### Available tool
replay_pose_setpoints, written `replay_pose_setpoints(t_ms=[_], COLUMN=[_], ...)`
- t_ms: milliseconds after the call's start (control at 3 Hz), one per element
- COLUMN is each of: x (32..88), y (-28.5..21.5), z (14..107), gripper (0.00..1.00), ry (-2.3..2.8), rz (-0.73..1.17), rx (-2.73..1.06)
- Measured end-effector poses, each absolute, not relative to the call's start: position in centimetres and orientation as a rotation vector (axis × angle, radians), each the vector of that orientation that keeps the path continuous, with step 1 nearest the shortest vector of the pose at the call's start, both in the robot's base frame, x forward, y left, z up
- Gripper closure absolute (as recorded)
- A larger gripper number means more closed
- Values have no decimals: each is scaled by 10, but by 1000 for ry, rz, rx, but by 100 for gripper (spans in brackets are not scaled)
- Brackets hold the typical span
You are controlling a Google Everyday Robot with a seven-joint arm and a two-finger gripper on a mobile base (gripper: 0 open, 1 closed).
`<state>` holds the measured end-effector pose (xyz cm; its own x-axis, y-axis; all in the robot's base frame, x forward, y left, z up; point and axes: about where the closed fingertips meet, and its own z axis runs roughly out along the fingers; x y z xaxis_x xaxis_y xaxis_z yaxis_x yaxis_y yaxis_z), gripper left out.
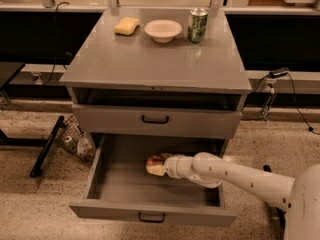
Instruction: Place apple into middle drawer
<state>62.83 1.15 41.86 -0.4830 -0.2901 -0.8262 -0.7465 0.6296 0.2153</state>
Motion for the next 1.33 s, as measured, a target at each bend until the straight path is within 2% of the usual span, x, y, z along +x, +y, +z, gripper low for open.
replay_pose_setpoints(t_ms=[333, 667, 1333], x=[638, 636, 584], y=[9, 5, -60], z=[417, 424, 481], gripper=[5, 0, 0], ry=[2045, 2033, 2020], rz=[741, 736, 606], rx=[-797, -801, -678])
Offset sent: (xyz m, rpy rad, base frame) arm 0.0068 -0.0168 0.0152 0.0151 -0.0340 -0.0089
